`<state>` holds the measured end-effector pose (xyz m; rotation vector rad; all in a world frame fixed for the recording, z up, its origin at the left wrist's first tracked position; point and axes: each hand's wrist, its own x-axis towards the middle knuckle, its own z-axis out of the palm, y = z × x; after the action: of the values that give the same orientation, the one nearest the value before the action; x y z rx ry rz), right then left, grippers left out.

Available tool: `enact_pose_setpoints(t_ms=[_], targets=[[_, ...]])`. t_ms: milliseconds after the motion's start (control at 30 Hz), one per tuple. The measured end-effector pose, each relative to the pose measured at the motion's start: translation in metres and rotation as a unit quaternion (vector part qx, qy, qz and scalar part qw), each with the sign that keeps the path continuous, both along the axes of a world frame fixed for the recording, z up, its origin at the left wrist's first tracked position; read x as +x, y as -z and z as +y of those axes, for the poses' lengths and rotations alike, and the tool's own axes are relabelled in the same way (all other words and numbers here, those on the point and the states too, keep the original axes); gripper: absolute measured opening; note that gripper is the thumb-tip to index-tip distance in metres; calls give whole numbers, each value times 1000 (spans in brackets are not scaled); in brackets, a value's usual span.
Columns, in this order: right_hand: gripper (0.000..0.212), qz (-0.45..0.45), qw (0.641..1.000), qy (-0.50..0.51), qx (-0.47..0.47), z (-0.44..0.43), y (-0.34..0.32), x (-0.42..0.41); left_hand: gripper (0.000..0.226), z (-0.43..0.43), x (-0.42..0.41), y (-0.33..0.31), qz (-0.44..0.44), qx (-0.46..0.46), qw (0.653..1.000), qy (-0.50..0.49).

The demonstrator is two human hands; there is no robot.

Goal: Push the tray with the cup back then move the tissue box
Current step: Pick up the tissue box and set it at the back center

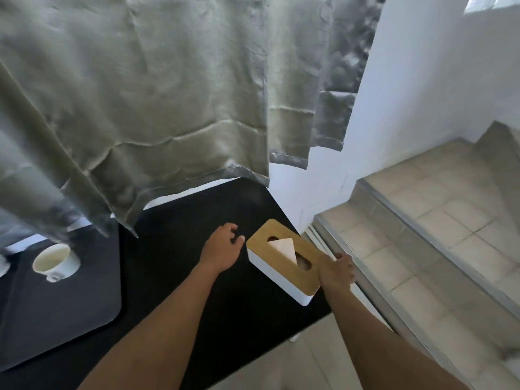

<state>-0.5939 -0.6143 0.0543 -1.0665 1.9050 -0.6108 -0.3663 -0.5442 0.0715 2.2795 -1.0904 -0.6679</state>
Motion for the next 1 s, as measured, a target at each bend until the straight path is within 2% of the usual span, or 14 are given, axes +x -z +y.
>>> enact_pose_setpoints(t_ms=[133, 400, 567, 767, 1000], targets=[[56, -33, 997, 3, 69, -11, 24, -9, 50, -25, -16, 16, 3, 41, 999, 2], [88, -111, 984, -55, 130, -7, 49, -8, 60, -61, -26, 31, 37, 103, 994, 21], [86, -130, 974, -79, 165, -10, 62, -15, 58, -81, -28, 39, 22, 129, 990, 50], [89, -147, 961, -114, 206, -16, 68, -22, 40, -89, -27, 45, -2, 145, 987, 73], [84, -159, 959, -115, 203, -16, 71, -23, 55, -88, -25, 43, -19, 161, 983, 91]])
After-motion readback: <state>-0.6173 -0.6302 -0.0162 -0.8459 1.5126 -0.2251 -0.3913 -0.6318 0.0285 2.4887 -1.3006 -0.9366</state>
